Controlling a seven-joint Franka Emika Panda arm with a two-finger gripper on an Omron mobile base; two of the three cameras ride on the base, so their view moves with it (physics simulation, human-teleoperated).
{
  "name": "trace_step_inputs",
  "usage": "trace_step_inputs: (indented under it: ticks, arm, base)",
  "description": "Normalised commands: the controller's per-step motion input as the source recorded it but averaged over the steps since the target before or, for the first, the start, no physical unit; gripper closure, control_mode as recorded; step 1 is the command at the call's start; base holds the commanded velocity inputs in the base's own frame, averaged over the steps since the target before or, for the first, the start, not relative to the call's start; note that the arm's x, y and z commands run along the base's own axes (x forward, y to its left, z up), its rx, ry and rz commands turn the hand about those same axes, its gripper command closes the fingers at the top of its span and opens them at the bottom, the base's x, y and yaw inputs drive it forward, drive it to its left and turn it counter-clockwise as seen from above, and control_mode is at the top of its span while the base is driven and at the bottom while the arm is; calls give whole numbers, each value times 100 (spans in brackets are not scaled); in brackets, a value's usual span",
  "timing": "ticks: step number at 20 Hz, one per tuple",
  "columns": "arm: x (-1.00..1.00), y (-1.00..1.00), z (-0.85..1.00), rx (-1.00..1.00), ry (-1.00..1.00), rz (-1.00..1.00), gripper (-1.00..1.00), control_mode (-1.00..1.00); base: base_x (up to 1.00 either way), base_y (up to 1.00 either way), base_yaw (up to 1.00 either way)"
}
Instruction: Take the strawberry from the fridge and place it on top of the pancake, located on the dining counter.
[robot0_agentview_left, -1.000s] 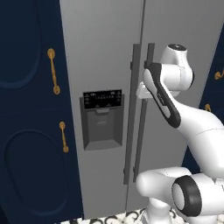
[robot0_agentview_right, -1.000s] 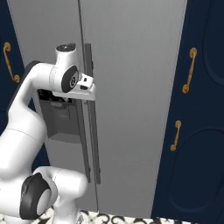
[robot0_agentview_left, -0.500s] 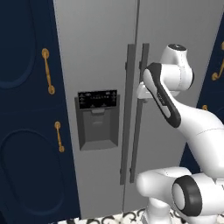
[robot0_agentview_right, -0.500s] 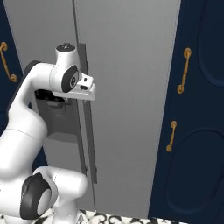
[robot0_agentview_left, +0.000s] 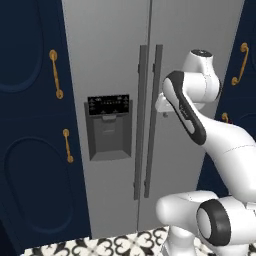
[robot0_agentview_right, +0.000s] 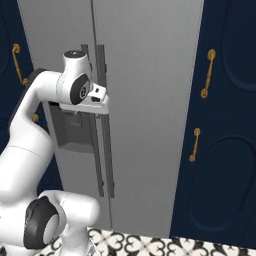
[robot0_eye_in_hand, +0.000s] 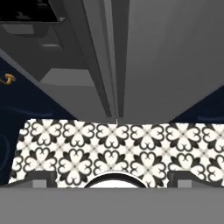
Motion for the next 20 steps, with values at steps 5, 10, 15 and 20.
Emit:
trace_step_inputs:
  ticks: [5, 10, 15, 20]
  arm:
    - [8, 0, 0, 0, 0, 0, -100, -100]
    - [78, 0, 0, 0, -6, -1, -100, -100]
    - [87, 0, 1, 0, -26, -4, -100, -100]
    - [71, 0, 23, 0, -31, -3, -100, -100]
  base:
    - [-3, 0, 0]
    - [0, 0, 0]
    - [0, 0, 0]
    - [0, 0, 0]
